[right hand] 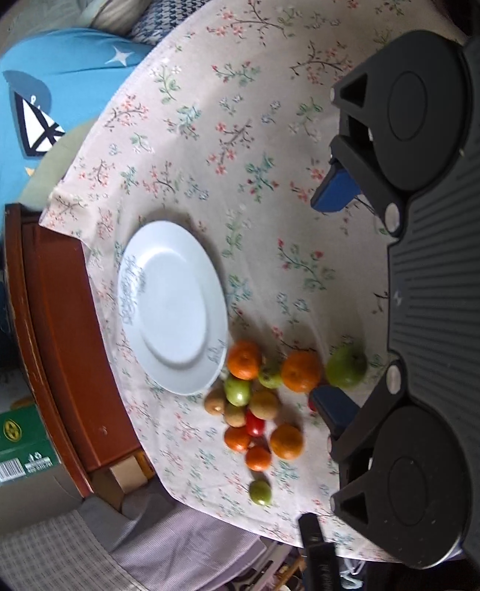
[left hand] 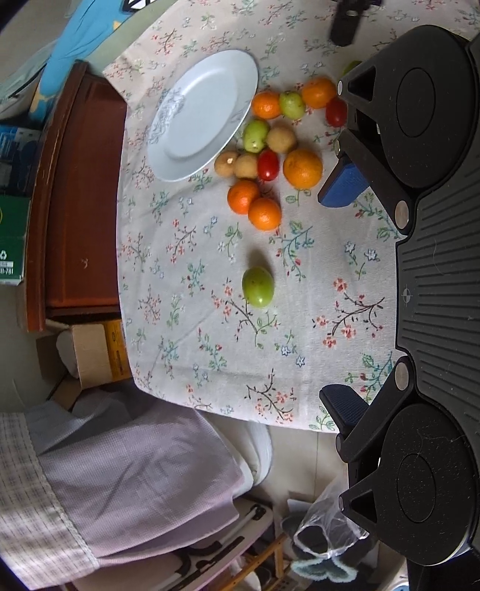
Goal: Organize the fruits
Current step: 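Grasp a small green fruit with the right tool while the left tool grasps a tangerine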
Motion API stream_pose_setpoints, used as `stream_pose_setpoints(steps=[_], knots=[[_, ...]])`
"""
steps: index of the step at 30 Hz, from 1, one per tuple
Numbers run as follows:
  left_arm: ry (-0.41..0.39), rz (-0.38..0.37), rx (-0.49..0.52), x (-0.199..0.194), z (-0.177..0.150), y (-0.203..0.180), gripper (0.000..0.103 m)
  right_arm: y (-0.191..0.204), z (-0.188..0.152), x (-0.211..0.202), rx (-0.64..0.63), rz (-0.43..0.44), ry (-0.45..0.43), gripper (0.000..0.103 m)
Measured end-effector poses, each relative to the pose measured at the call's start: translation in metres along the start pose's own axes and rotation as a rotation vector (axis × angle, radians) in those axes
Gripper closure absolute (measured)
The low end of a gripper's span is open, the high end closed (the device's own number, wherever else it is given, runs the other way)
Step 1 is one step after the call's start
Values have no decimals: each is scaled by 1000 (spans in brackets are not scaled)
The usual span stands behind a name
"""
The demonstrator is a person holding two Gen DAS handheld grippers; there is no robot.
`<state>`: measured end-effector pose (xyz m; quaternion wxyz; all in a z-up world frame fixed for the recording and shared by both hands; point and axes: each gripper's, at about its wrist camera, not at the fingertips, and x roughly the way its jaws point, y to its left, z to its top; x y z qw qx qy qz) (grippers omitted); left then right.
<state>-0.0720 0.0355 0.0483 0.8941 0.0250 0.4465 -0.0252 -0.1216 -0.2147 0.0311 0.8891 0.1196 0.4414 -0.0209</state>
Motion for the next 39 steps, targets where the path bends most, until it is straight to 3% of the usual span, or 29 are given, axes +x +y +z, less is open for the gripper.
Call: stream_pose_setpoints(steps=[10,14,18,20,22,31,36,39], knots=[[-31,-78,41,9,-4,-22,5,16,-17,12,-50,83,50,34],[-41,-117,38,16,-1,-30,11,20,-20,15,-58,117,58,47],[-46,-155,52,22,0,-40,17,24,-22,18,-72,119,59,50],[-45,-184,59,24,0,-45,21,25,-22,20,-72,124,62,60],[-47,-204,65,27,0,-50,22,25,-22,21,-74,126,64,61],[-29,-234,74,45,-1,-59,48,27,-23,24,-88,132,43,74],[-31,-270,89,48,-2,-62,69,30,-22,24,-90,127,33,74],[-37,-284,93,47,-2,-63,73,30,-21,24,-89,128,32,74]])
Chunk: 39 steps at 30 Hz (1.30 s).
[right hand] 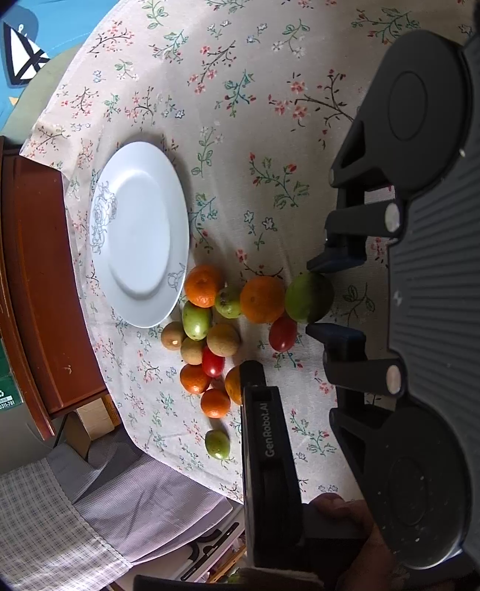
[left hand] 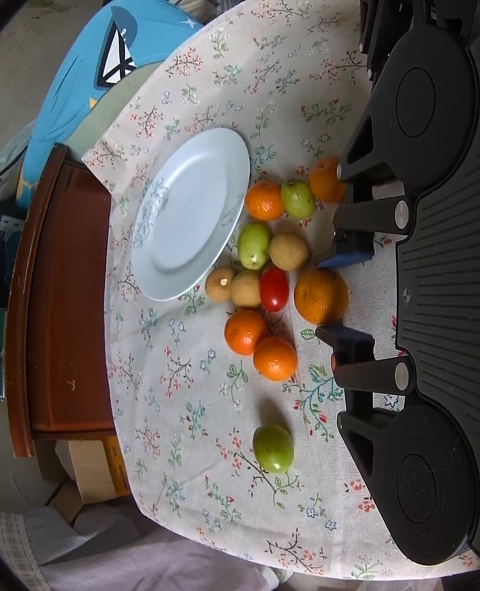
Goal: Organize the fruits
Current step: 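Grasp a small green fruit with the right tool while the left tool grasps a tangerine, then carry both fruits over the white plate and open both tools to release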
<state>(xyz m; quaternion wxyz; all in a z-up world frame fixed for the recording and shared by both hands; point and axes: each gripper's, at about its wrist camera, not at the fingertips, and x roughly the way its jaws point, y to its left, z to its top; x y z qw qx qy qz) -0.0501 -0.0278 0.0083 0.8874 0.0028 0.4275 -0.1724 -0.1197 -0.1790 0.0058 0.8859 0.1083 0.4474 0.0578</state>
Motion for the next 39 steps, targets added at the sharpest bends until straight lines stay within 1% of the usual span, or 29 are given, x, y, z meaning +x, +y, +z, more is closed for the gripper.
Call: stream_pose_setpoints(steps=[6,11,16,24,30,35,39], knots=[[-4,0,-4,-2,-1,3,73,0,3,-3,8,1,-20,74],[-28,2,-12,-9,0,4,73,1,4,-5,12,4,-26,74],[-53,-14,-18,-19,4,3,73,1,8,-10,15,12,-50,74],[-91,-31,10,-33,15,-3,73,0,17,-17,8,15,-80,74],[-106,-66,21,-37,30,-4,73,-5,35,-21,36,42,-98,74],[-94,-69,36,-26,45,-5,73,-9,56,-20,13,31,-133,74],[-80,-84,56,-15,57,-8,73,-18,71,-8,8,7,-124,74]])
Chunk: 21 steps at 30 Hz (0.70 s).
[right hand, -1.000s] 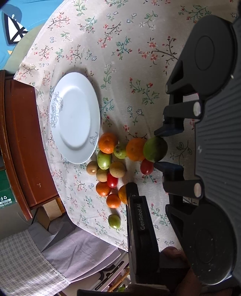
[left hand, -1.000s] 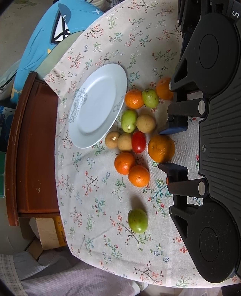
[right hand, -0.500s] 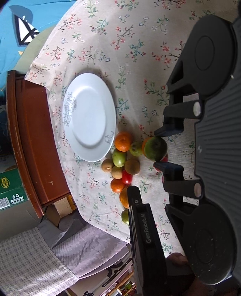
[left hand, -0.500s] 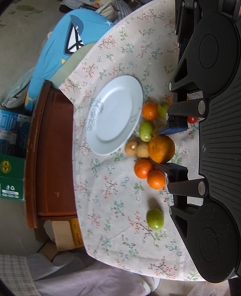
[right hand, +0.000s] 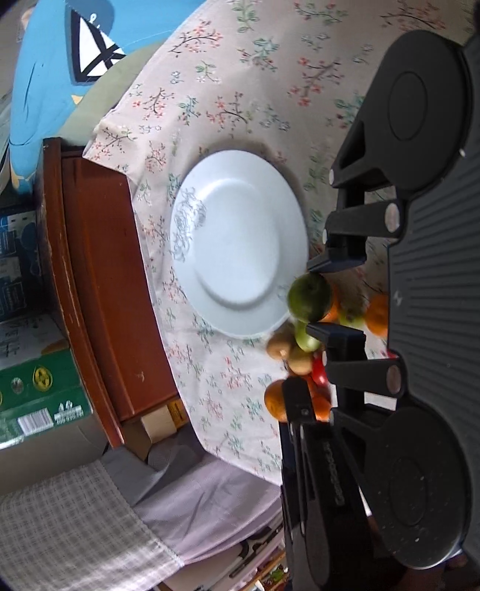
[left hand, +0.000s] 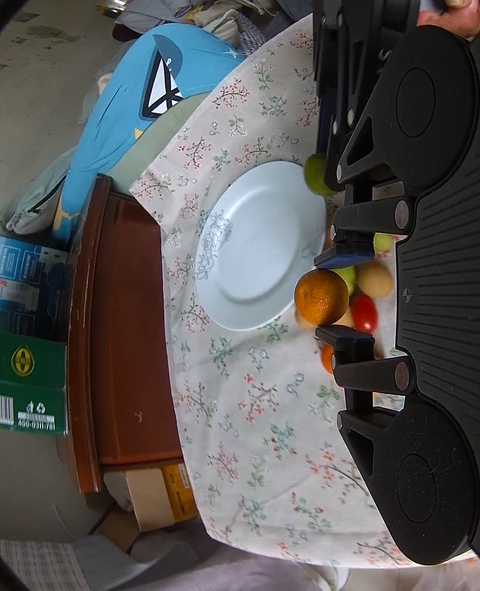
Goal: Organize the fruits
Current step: 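Carry both fruits over the white plate and open both tools to release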
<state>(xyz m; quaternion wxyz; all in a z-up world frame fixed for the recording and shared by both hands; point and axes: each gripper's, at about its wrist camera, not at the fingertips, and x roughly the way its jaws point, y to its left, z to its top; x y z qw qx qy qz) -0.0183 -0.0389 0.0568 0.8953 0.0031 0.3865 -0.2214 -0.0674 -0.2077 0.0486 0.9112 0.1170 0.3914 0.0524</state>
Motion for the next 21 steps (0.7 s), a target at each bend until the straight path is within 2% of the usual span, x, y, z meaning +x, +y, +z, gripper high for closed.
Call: stream_pose_setpoints(steps=[8,21], knots=[[20,-25,37,27,17,-4,73,-22,19,28,66,-24,20,74],[49,-63,55,64,35,-13,73,-40,29,54,119,-41,40,74]])
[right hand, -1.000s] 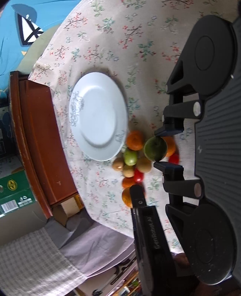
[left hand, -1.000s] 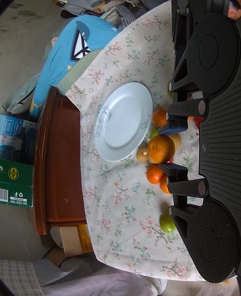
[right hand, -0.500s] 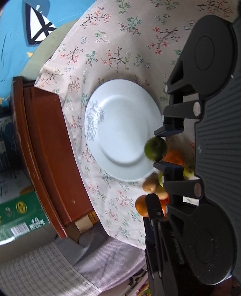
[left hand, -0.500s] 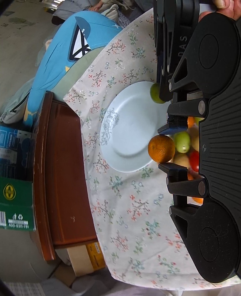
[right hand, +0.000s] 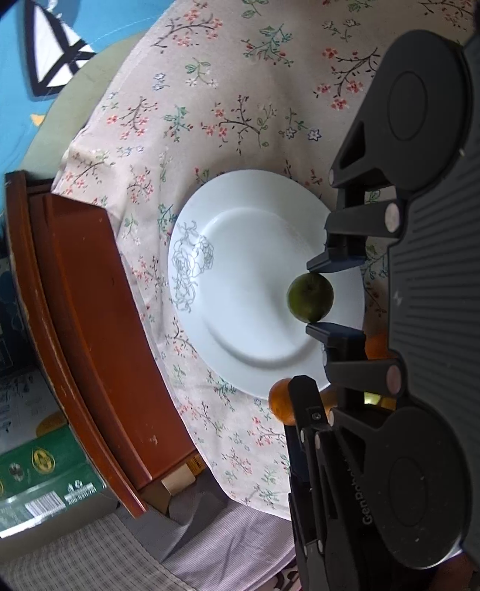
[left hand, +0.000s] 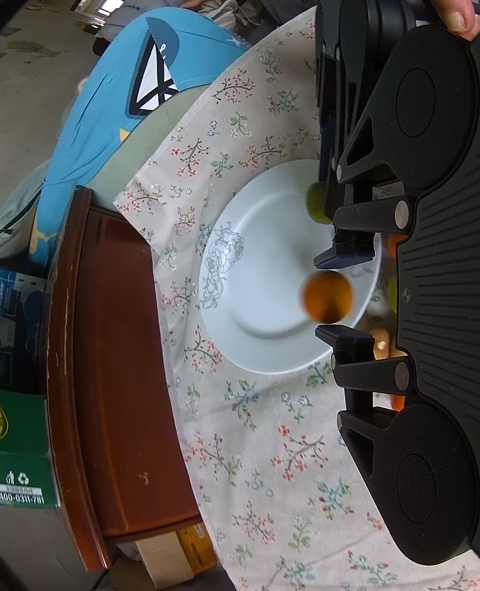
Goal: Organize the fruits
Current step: 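Carry both fruits over the white plate and open both tools to release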
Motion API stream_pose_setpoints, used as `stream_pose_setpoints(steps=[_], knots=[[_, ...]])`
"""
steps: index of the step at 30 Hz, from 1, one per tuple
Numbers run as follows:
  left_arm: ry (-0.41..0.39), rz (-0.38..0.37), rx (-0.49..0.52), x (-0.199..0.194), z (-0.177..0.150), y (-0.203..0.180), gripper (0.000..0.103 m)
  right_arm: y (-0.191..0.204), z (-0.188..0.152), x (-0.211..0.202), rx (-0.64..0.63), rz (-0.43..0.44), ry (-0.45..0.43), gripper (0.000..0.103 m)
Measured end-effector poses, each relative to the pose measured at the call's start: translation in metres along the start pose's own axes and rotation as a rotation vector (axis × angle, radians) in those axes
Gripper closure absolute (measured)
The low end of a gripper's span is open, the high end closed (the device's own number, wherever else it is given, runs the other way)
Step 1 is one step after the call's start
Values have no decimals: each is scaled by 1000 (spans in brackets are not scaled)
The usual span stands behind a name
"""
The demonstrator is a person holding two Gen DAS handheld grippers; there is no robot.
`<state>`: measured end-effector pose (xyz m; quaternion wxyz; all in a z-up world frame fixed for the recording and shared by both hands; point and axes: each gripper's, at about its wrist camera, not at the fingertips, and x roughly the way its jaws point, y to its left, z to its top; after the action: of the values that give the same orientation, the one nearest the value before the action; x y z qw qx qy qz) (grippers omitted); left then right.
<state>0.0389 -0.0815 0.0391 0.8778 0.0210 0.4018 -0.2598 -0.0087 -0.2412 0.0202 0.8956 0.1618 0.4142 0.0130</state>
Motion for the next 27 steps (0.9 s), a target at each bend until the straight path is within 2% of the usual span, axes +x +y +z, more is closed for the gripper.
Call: stream_pose_setpoints(steps=[9,14,20,27], knots=[[-3,4,-23,2,7,0,70,-7,5,5,28,-9,-18,70],[-38,47,-26,-13,7,5,52,-8,6,-3,34,7,-33,69],[-21,66,-79,-25,4,20,47,-9,3,-9,52,31,-21,68],[6,95,-74,-38,-2,31,43,-1,-6,-14,11,50,11,68]])
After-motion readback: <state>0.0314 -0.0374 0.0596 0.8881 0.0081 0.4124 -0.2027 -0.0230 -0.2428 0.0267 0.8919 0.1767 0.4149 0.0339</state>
